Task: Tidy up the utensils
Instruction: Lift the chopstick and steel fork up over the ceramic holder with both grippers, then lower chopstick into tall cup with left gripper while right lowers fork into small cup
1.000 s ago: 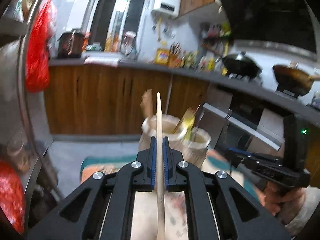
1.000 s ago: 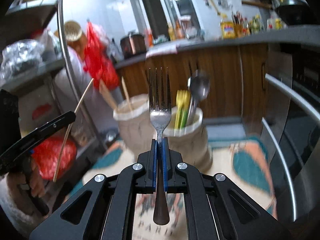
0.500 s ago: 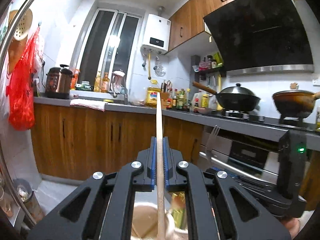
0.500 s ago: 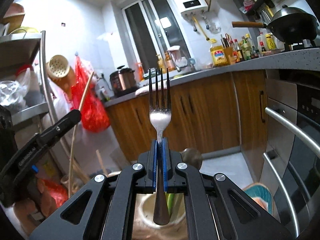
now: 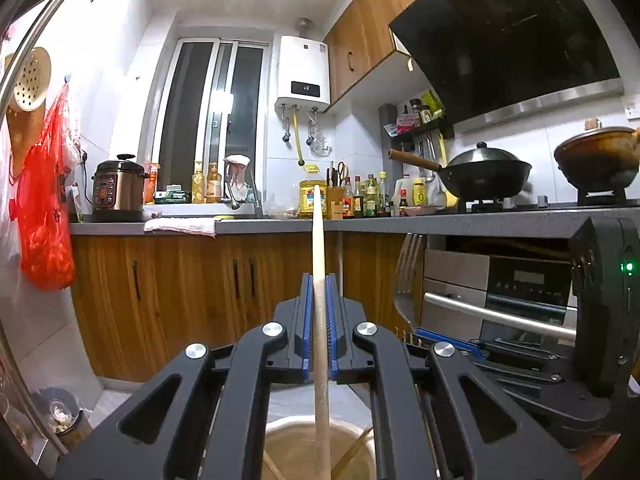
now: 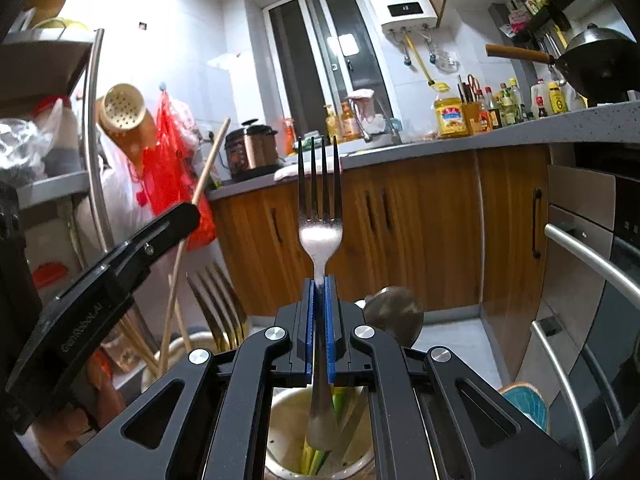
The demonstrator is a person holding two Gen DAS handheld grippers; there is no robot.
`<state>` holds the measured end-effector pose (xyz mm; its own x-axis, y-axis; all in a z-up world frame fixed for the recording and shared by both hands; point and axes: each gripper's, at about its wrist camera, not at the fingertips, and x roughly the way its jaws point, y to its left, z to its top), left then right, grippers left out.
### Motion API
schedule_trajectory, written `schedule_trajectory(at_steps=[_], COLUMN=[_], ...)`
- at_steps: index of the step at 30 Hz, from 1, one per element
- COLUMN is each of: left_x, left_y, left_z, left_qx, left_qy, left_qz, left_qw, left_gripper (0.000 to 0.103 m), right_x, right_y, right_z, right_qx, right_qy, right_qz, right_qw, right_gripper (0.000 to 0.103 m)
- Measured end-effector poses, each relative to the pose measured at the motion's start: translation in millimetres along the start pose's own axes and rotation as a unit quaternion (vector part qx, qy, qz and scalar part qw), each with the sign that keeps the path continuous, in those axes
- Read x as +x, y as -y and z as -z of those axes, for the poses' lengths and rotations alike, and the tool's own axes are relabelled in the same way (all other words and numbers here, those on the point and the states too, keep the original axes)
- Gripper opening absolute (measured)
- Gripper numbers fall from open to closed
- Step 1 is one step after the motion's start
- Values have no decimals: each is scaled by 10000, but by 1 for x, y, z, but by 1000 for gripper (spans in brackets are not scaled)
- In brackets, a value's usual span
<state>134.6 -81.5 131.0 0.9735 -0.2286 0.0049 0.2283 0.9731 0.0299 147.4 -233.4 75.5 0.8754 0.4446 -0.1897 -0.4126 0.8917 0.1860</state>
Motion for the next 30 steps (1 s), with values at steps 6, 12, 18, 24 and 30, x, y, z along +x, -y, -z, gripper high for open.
schedule_trajectory(at_steps=[6, 12, 18, 24, 30], left_x=[-17, -39, -50, -50, -48], left_y=[2, 6, 13, 4, -5], left_z=[-3, 0, 10, 17, 23], left_qx=[100, 264, 377, 80, -168], left_qy=[51, -84, -530, -1045, -1301], left_qz=[173, 517, 537, 459, 419], left_qw=[9998, 9983, 9964, 9934, 9905], left_gripper=[6, 6, 6, 6, 6], right_x=[-8, -23, -32, -36, -36], right_y=[-1, -6, -8, -7, -7], right_z=[8, 14, 19, 27, 33], right_qx=[-36, -210, -136, -65, -123], right_qy=[-147, -269, -435, -636, -758], right_qz=[-53, -126, -131, -95, -42], right_qw=[9999, 9993, 9989, 9979, 9970], right_gripper=[6, 6, 6, 6, 6])
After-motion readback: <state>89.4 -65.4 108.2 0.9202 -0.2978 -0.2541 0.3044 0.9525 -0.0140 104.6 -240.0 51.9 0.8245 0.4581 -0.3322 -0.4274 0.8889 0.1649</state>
